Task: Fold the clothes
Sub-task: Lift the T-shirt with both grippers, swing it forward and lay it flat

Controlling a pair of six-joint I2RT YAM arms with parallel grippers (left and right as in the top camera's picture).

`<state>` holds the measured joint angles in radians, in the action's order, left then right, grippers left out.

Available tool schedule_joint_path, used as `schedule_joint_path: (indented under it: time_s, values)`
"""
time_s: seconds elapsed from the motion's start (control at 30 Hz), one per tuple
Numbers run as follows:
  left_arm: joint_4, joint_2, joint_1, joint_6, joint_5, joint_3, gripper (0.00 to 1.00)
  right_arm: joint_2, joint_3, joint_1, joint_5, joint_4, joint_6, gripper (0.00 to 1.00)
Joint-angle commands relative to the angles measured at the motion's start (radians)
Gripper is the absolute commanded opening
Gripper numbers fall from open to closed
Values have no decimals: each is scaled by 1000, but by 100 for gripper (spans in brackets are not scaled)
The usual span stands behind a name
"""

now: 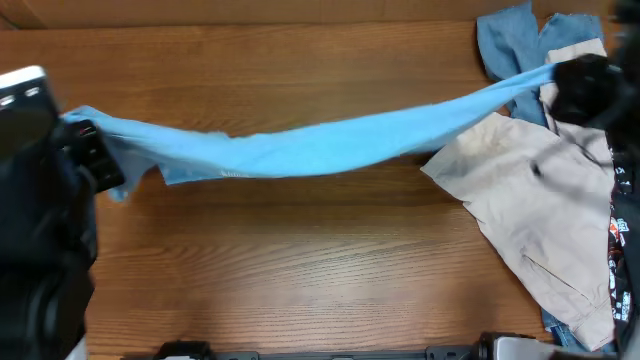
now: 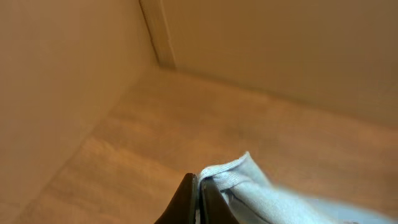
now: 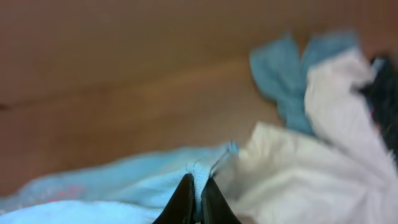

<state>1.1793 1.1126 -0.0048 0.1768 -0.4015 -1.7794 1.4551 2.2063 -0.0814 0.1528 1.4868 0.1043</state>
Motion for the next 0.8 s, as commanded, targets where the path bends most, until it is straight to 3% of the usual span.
schedule_joint_path:
  time_s: [0.0,0.2,0.47,0.63,0.77]
  values:
    - [-30,-62,5,-20,-35,-110,4,-77,115,2,-3,-19,0,4]
    - [-61,-7,5,-21,-35,-112,4,19,123,2,18,-16,-1,4]
    - [-78,305,9,-34,29,-112,4,372,123,35,74,-40,-66,4]
    - [-249,554,59,-53,111,-129,4,572,123,96,76,-279,-67,4]
    - [-344,694,125,-69,159,-284,4,602,135,141,50,-523,30,4]
